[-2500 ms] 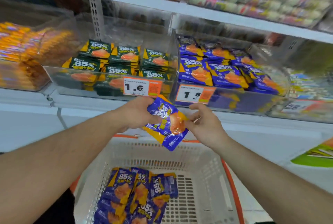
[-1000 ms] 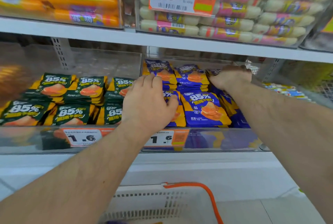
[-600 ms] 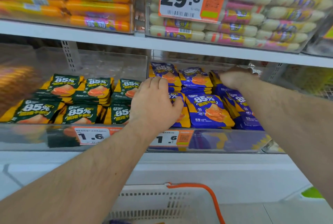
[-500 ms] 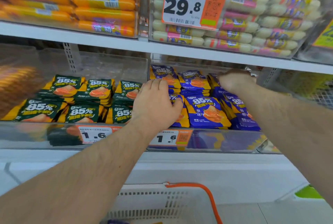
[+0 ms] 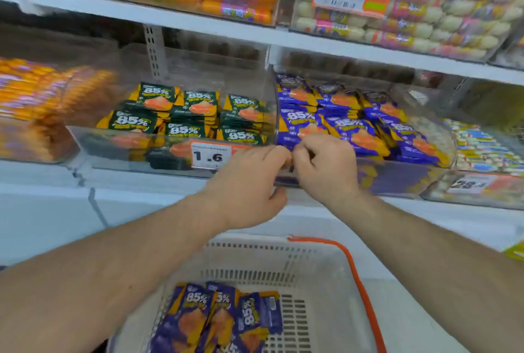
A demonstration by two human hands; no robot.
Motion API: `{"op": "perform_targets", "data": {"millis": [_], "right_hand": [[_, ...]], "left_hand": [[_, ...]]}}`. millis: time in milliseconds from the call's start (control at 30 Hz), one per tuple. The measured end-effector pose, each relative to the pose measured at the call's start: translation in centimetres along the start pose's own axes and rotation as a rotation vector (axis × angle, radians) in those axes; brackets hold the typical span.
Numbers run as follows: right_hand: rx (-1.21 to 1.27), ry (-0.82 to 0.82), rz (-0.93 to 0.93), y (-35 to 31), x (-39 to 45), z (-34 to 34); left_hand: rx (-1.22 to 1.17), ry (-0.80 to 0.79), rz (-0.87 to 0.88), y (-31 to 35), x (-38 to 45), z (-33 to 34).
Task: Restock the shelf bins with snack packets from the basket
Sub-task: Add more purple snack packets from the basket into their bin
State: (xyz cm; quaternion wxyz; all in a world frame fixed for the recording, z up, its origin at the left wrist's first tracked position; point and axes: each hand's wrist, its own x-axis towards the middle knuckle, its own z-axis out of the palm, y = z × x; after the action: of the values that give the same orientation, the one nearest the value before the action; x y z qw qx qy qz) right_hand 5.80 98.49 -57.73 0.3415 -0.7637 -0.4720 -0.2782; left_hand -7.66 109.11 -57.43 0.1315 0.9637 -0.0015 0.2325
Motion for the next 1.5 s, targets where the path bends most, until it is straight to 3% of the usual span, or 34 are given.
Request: {"op": "perform_targets", "data": {"millis": [133, 233, 333, 533, 600, 700, 833, 1033, 1233, 1500], "right_hand": [[0.107, -0.227, 0.162, -1.4, -7.2, 5.7], [0.143, -0.712, 0.356, -2.4, -12.5, 10.2], [0.284, -1.160, 0.537, -3.1, -17.6, 14.3], [0.401, -1.435, 1.100, -5.5, -25.4, 20.1], [0.498, -1.419, 1.310, -6.6, -27.5, 21.9], [0.571, -1.255, 1.638, -7.4, -29.9, 24.3], [0.581, -1.087, 1.790, -7.5, -30.5, 25.0], [0.469, -1.048, 1.732, -6.7, -31.4, 25.4], [0.684, -1.088, 1.818, -6.2, -28.6, 22.1], [0.620, -1.163, 1.387, -2.4, -19.6, 13.4]], "left_hand": [[0.060, -0.499, -0.195, -2.8, -4.7, 1.0], [0.081, -0.780, -0.310, -4.6, -6.6, 2.5], [0.045, -0.892, -0.371, -5.6, -7.7, 3.8], [0.066, -1.079, -0.409, -7.2, -8.3, 5.3], [0.061, -1.093, -0.427, -7.4, -7.9, 5.6], [0.016, -1.107, -0.456, -7.7, -7.4, 6.1], [0.004, -1.133, -0.488, -8.2, -6.8, 6.8], [-0.024, -1.127, -0.502, -8.0, -6.4, 7.3], [-0.021, -1.143, -0.519, -7.6, -6.0, 6.2], [-0.009, -1.104, -0.531, -5.6, -3.5, 4.1]]}}
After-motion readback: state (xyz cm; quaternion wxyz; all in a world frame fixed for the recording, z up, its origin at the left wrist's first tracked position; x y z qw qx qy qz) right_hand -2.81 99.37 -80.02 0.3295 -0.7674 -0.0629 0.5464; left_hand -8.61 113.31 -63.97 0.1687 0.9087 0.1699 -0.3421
